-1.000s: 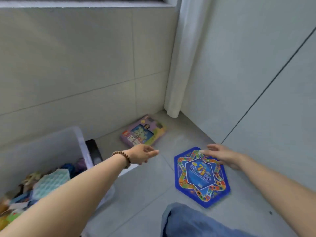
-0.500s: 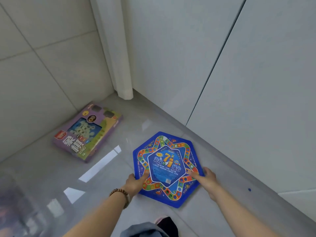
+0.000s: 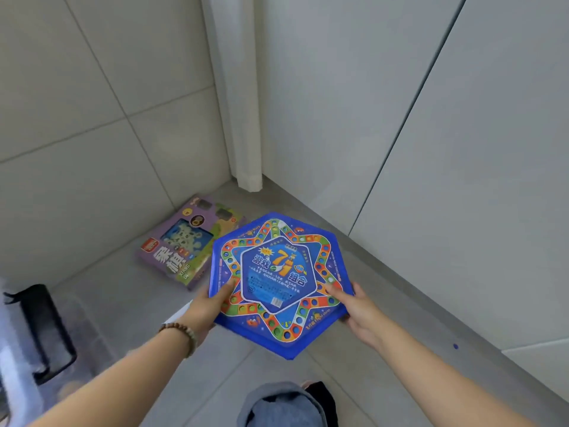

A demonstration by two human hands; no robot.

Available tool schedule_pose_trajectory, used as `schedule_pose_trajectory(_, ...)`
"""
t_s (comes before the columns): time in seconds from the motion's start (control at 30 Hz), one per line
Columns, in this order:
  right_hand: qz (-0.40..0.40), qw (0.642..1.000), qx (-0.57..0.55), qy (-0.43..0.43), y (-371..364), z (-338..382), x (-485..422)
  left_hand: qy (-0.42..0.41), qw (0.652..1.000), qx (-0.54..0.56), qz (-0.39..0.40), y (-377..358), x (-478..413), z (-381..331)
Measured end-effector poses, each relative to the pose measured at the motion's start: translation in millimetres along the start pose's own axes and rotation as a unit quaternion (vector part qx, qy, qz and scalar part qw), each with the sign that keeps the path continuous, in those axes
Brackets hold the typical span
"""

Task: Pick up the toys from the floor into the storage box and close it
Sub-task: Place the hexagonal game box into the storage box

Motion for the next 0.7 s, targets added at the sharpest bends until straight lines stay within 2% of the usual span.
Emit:
schedule_pose_trajectory(0.2,0.133,0.982,0.078,0.108,-136,120,55,-0.149,0.989,0.010,0.007,87,120,-110)
schedule_pose_trajectory(0.33,0.223,0.950,0.154,0.152,-251,156,79,-0.181,0.983,-0.003,-0.009,185,204,-134)
schedule_pose_trajectory(0.5,0.330,0.898,0.238,0.165,-409,136,97,-0.185,0.974,0.041,-0.124,323,284,-107)
schedule_pose_trajectory(0.6,0.384,0.862,0.287,0.163,-492,96,100,-0.177,0.964,0.075,-0.184,389,315,-64)
schedule_pose_trajectory(0.7,0.410,0.823,0.360,0.160,-547,42,89,-0.132,0.957,0.110,-0.236,438,327,-2)
Point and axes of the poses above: each hand's wrist, its own x-axis away from the middle knuckle, its own y-axis out of the back of the hand, z = x × y, the point moved 8 cm from there along -x, towards the middle knuckle, and after that the axes turned 12 degrees about z, right-handed, at the moved point
